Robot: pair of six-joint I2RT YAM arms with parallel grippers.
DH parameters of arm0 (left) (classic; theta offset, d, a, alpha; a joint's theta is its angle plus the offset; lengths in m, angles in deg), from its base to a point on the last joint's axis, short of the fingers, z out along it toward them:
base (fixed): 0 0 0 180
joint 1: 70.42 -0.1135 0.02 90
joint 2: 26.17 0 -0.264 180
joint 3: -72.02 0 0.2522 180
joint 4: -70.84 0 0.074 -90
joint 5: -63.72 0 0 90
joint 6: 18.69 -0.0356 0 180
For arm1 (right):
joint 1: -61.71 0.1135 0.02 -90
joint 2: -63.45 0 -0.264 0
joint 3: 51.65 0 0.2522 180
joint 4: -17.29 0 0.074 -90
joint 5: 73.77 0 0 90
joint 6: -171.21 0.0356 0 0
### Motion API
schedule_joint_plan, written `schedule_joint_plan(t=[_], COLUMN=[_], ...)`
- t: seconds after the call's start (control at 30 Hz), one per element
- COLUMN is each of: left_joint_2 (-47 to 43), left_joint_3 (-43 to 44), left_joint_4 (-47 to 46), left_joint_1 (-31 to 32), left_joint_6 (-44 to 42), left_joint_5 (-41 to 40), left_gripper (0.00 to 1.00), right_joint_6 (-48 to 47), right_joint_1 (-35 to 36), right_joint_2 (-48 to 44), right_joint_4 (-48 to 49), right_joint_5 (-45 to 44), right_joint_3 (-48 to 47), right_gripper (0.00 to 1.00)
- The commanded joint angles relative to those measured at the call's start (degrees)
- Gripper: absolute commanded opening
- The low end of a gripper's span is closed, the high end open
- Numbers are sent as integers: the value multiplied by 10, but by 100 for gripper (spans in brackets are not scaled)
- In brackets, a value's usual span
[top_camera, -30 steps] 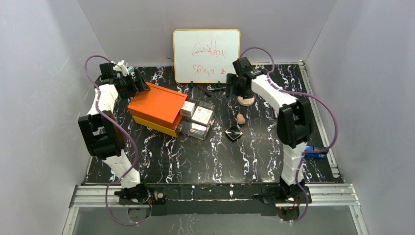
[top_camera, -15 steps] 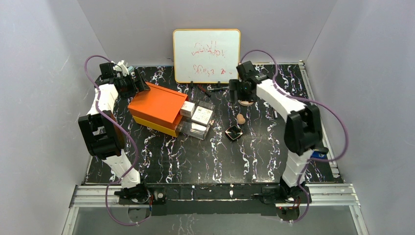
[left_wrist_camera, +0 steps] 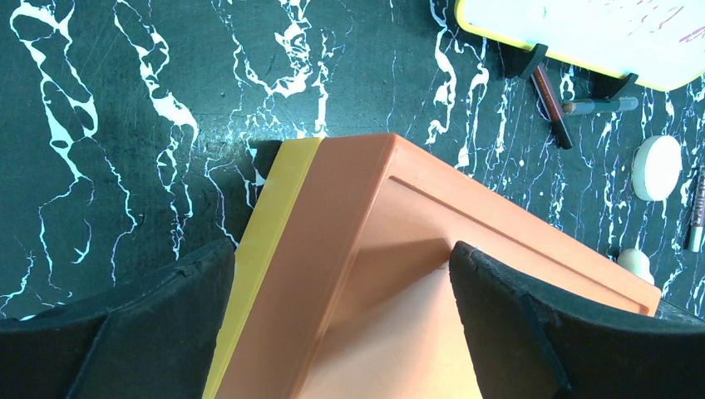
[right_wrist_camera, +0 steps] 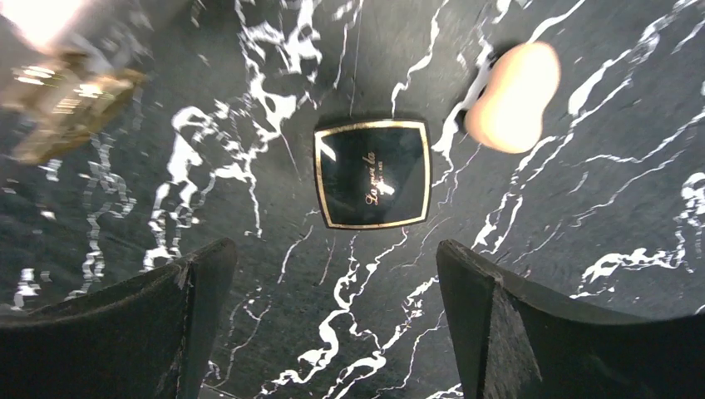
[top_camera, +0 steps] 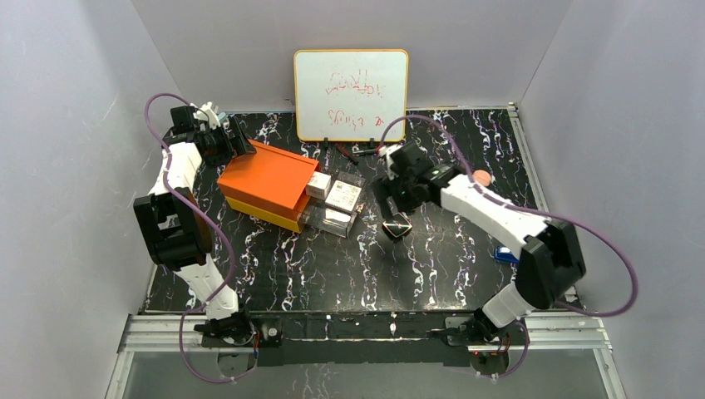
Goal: Organize the makeup
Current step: Pick up the makeup from the center of the board.
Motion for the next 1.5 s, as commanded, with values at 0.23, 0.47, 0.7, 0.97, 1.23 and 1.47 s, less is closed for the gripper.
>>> schedule_joint_plan(t=[0.23,0.47,0.7,0.97,1.23,1.47], left_joint_2=[9,11,14,14,18,14], left_joint_3=[-22,-21,-19,-16,-11,-13], left_joint_4=[63,62,62,65,67,67], left_joint_1=[9,9,9,9,9,9], left_joint_6=[-24,-26,-27,-28,-29,-29], left_joint_5=[-48,-49,-51,-52,-52,-54], left_gripper=[97,97,97,97,97,97], right_joint_6=[-24,-30,-31,-21,6,23], right_joint_1=[13,13,13,7,-26,-29], right_joint_2=[63,92,119,132,103,107], right_joint_4=[56,95,110,112,114,94], right_joint_5=[-69,-39,-4,18,32,42], right_joint_3=[25,39,54,81,108,105], right_gripper=[98,98,98,98,94,61])
